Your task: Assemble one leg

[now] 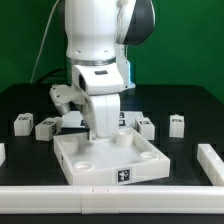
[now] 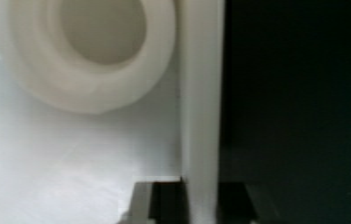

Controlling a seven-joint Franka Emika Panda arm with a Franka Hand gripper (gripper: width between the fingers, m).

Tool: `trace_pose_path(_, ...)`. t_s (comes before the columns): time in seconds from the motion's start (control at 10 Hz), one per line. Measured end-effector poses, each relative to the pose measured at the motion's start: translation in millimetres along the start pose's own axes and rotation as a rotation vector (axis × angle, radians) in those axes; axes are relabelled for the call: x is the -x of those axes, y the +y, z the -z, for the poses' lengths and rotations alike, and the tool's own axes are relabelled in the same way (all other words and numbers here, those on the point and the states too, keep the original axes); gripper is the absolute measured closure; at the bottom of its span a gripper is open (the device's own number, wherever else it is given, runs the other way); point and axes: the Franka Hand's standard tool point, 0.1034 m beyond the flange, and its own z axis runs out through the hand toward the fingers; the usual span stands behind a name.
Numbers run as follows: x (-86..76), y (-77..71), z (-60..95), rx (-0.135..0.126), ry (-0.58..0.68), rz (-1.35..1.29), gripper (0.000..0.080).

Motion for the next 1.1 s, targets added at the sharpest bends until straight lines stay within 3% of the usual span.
trace_pose_path(0.4,-18.2,22.1,1.5,0.032,0.005,-0.144,0.0738)
trace_pose_path(0.7,-56.7,41.9,2.9,0.037,0.009,-0.280,0.0738)
trace_pose_path(1.1,-91.4,70.9,6.0,0.056,0.011,-0.348,0.0738)
